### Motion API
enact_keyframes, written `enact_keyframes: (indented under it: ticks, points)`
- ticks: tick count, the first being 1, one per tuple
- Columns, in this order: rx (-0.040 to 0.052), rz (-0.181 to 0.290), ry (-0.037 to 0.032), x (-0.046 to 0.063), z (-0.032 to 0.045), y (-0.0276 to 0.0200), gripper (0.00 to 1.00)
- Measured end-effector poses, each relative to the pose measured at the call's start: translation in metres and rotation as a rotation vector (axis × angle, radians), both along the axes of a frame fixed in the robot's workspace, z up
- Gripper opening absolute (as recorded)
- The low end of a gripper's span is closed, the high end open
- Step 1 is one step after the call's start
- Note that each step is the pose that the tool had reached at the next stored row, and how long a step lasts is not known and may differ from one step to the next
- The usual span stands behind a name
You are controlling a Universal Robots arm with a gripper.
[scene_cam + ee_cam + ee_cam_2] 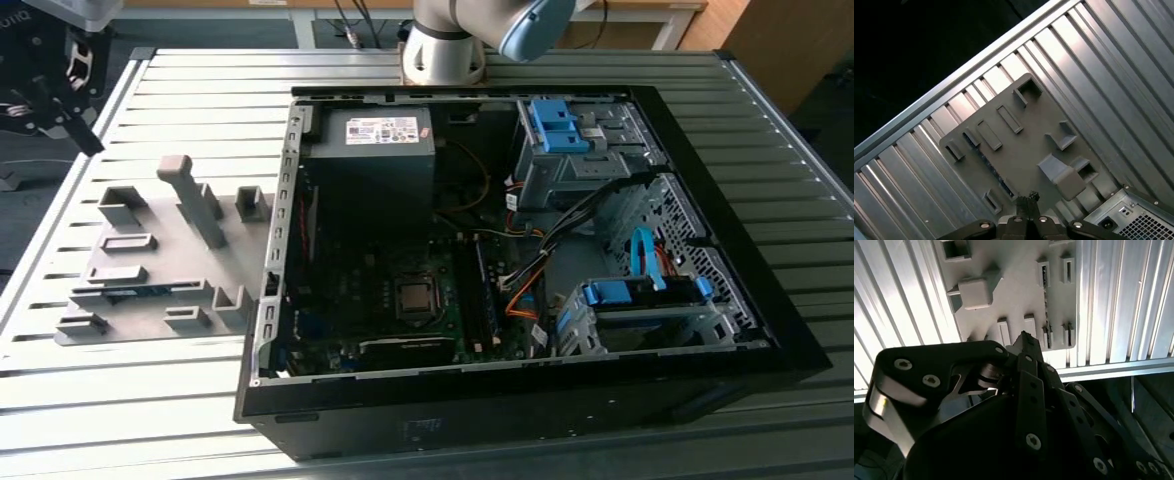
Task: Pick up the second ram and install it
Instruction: 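Pick up the second ram and move it above second insertion slot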
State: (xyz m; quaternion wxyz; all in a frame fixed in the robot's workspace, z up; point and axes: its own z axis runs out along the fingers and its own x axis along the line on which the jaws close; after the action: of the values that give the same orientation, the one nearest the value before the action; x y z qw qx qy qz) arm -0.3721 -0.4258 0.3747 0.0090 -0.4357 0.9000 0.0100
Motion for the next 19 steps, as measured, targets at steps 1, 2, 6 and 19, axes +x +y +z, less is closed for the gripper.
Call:
enact_keyframes:
  ticks: [1,2,6,19]
  points:
    - [0.0001,0.004,-0.0001,-0.0005,-0.0003,-0.0012,0.11]
    - [0.0000,0.006,0.0001,-0.0015,-0.0006,-0.0028,0.11]
    - [0.0000,0.016,0.0001,-0.0051,-0.0014,-0.0085,0.11]
    - [0.0000,0.100,0.0001,-0.0060,-0.0020,-0.0089,0.11]
